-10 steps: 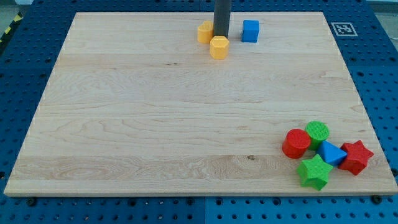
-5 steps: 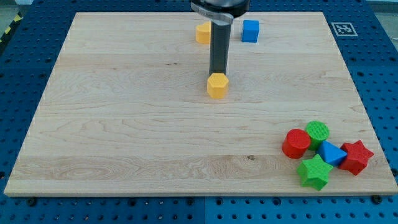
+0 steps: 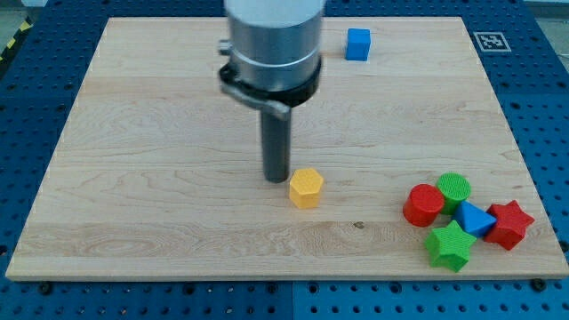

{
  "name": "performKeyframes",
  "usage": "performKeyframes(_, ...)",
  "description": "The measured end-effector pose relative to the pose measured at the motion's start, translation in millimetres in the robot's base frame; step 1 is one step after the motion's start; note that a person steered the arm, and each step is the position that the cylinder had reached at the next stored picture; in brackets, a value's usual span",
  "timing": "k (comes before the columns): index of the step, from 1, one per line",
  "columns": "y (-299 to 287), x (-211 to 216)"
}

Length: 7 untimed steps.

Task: Place the hexagon at the left of the red circle

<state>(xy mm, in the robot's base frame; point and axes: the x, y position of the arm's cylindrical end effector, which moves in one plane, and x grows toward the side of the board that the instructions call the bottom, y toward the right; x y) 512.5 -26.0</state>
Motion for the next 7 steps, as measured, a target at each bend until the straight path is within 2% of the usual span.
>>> performKeyframes(2, 21, 12)
performKeyframes(5, 110, 22)
performKeyframes(6, 117, 29)
performKeyframes(7, 85, 18)
